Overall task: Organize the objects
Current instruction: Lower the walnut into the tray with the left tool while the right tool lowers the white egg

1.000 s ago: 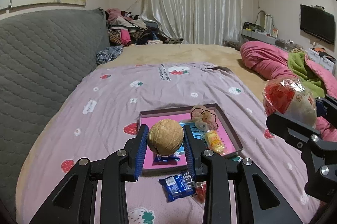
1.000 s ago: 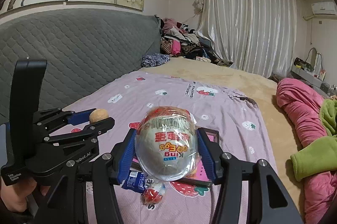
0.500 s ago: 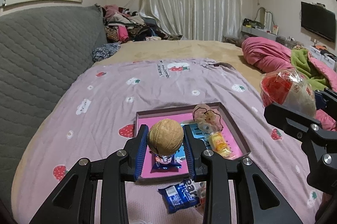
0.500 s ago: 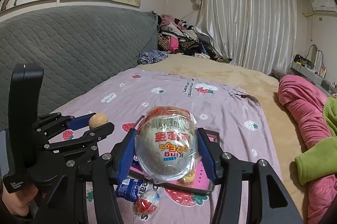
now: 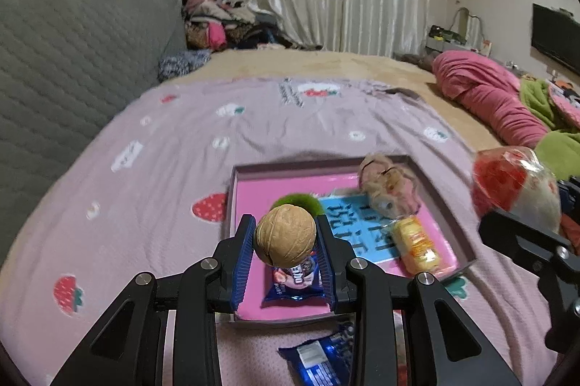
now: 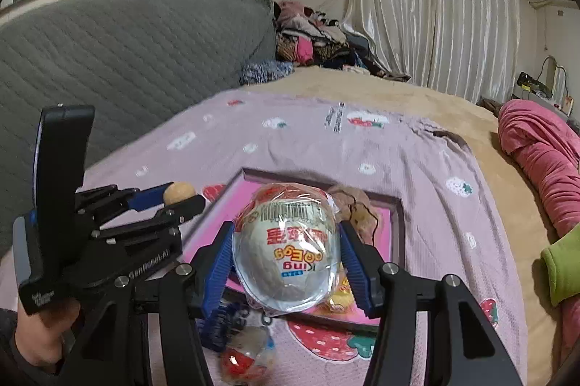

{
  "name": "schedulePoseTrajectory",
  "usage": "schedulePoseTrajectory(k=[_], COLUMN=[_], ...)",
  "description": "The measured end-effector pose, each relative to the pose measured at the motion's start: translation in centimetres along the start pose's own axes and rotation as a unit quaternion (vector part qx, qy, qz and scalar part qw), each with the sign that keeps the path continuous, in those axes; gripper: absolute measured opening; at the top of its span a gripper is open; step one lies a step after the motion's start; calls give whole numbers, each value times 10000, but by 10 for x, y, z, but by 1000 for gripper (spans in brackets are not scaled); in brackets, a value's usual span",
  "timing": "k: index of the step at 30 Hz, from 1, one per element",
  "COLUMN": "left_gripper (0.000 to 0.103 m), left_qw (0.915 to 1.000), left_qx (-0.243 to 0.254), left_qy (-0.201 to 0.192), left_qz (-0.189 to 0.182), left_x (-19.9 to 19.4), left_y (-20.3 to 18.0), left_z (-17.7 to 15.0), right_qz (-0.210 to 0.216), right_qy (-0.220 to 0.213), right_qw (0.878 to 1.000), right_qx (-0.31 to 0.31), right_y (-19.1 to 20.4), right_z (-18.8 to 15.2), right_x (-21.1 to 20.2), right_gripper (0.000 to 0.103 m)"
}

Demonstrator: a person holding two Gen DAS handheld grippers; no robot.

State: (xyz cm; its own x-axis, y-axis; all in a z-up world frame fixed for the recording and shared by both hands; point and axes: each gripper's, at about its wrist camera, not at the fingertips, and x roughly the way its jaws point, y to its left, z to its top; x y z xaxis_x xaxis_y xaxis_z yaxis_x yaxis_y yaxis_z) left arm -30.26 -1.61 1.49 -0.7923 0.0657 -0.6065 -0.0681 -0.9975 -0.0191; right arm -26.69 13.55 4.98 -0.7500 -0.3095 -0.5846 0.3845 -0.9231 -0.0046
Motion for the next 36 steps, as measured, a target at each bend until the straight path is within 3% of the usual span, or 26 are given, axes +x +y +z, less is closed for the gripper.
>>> schedulePoseTrajectory(k=[14, 24, 36], left_gripper=[33, 34, 34], left_qw=[9997, 9995, 9992], left_qx=[-109, -193, -126], left_qy=[149, 177, 314], left_qz=[-137, -200, -191], left_x=[59, 81, 90], left_y=[12, 24, 19], left_z=[-25, -30, -35], right_qz=[35, -31, -58], right_qy=[226, 187, 533], right_qw=[9996, 9996, 9985], right_qx=[155, 219, 91], right_y=[-15, -12, -12], right_z=[-15, -20, -37], right_x=[72, 103, 130], right_gripper=[56, 56, 56])
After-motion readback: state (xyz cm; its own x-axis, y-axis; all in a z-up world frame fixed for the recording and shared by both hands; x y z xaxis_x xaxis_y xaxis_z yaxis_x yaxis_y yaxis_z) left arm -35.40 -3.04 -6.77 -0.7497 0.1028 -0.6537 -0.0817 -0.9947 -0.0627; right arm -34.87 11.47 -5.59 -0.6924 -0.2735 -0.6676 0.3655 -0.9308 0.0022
